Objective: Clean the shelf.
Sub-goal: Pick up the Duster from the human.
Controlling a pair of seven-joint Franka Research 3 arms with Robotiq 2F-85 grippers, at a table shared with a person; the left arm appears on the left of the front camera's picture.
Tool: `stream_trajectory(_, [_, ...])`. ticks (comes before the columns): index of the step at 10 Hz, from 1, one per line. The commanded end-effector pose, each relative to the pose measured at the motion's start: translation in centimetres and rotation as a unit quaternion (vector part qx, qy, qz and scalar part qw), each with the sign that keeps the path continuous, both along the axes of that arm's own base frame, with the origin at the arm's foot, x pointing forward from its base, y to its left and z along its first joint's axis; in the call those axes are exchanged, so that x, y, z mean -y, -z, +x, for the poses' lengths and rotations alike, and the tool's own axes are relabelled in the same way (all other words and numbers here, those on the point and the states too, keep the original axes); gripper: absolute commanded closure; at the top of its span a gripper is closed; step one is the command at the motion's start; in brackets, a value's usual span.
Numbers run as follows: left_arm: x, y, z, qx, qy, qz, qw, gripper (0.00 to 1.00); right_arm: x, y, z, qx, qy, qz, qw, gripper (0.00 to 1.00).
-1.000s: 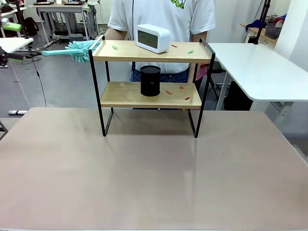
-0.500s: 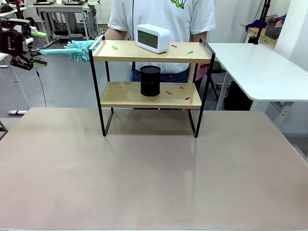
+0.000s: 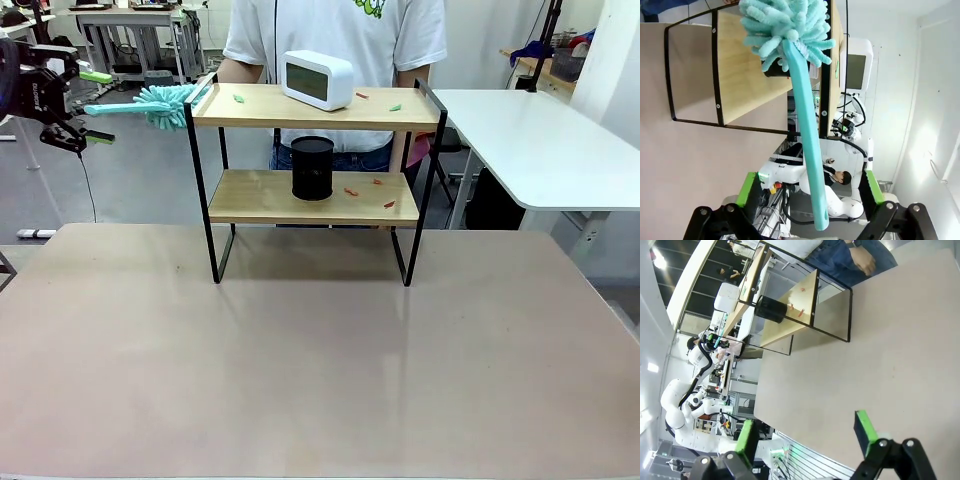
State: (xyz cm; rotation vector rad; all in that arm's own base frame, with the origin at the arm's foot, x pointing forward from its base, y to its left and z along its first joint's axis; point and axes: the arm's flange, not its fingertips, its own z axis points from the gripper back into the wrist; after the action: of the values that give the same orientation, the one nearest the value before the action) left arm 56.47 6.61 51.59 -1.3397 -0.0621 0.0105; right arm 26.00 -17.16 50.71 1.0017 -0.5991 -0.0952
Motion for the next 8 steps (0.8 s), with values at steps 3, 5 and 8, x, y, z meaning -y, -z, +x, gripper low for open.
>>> stream_trajectory(3, [1.2,-0.2,-0.4,0.015,0.006,0.005,1.0,1.0,-0.1,-0.1,0.3,0.016,-0.003,0.001,1.0,0.0])
stream_trajectory(5, [2.0,-0.3,-0.2,0.028,-0.001,0.003,1.0,1.0,-0.1,-0.1,0.3,0.016,-0.003,0.001,1.0,0.0])
stream_trajectory(8, [2.9,0.3,0.5,0.033,-0.011,0.015,0.999,1.0,-0.1,-0.1,0.3,0.016,-0.003,0.001,1.0,0.0])
